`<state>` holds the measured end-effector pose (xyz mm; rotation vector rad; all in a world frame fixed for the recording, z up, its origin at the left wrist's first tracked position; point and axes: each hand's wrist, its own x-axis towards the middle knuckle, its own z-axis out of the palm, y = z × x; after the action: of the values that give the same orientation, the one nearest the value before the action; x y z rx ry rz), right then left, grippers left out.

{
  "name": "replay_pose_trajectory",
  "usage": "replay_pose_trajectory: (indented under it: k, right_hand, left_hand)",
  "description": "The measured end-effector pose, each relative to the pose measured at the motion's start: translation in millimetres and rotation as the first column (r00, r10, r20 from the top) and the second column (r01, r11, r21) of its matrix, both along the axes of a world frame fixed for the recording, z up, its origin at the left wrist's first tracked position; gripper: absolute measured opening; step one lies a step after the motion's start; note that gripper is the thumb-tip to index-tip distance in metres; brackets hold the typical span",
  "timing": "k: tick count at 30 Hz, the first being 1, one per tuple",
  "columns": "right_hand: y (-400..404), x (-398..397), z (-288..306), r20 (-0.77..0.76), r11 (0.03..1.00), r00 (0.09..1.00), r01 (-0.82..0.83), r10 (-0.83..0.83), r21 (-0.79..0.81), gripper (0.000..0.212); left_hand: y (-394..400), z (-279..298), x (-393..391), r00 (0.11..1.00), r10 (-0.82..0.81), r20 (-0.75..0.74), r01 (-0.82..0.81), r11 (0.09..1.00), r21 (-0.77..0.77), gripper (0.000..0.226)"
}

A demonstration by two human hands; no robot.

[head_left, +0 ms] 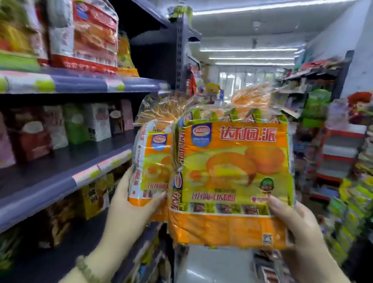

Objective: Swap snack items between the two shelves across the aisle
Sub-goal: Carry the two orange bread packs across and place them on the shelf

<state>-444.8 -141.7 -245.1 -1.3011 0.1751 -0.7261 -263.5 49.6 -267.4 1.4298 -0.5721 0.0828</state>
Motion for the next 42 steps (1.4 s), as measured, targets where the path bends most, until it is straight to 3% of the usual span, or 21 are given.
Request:
replay_pose_trajectory:
  k: [6,11,15,22,25,27,31,33,34,36,38,39,40,42]
  right_hand:
    - [-92,134,37,0.094,0.974,0.970,-0.221,0.225,-0.052,0.073]
    - [-134,249,67,0.208,0.915,0.891,-0.390,0.403,-0.103,0.059]
    - [-159,330,104,0.289,0.866,0.821,-0.495,0.492,-0.069,0.016]
    - [-197,444,146,0.265,0.768,0.723,-0.624,0.638,-0.147,0.025]
    - [-206,480,155,0.275,0.687,0.638,-0.711,0.719,-0.149,0.041]
    - [-207,503,159,0.268,0.618,0.571,-0.773,0.776,-0.143,0.045]
    - [-210,539,169,0.262,0.540,0.495,-0.830,0.829,-0.141,0.038]
    - [-214,554,180,0.254,0.517,0.468,-0.836,0.846,-0.182,0.040]
    - [-215,561,187,0.251,0.503,0.451,-0.840,0.856,-0.204,0.041]
    - [-216,575,198,0.238,0.488,0.437,-0.840,0.867,-0.236,0.036]
    - [-215,588,205,0.231,0.462,0.411,-0.852,0.882,-0.248,0.031]
    - [-214,593,208,0.234,0.446,0.393,-0.860,0.889,-0.248,0.030]
    - [-213,599,212,0.246,0.431,0.373,-0.868,0.894,-0.249,0.030]
    - [-208,605,221,0.269,0.414,0.349,-0.876,0.898,-0.246,0.030]
  left_hand:
    - [-60,42,87,0.970,0.193,0.149,-0.197,0.980,0.012,0.079]
    - [-90,73,174,0.929,0.288,0.230,-0.296,0.955,0.002,0.064]
    - [-115,109,229,0.889,0.375,0.262,-0.373,0.926,-0.059,0.058]
    - [-146,157,289,0.804,0.499,0.324,-0.485,0.865,-0.128,0.060]
    - [-152,169,302,0.792,0.521,0.318,-0.501,0.853,-0.147,0.056]
    - [-158,178,307,0.789,0.540,0.294,-0.522,0.841,-0.144,0.066]
    - [-175,199,311,0.657,0.655,0.373,-0.657,0.740,-0.141,0.060]
    - [-185,210,310,0.646,0.656,0.391,-0.658,0.738,-0.150,0.052]
    - [-189,216,310,0.651,0.639,0.410,-0.648,0.749,-0.139,0.054]
    - [-197,227,310,0.625,0.629,0.462,-0.659,0.742,-0.120,0.080]
    - [-200,237,312,0.522,0.685,0.509,-0.766,0.639,-0.075,0.114]
    - [-202,240,313,0.450,0.731,0.514,-0.830,0.555,-0.062,0.118]
    - [-201,242,312,0.394,0.760,0.517,-0.871,0.489,-0.055,0.110]
    - [-199,246,313,0.367,0.732,0.573,-0.874,0.483,-0.057,0.081]
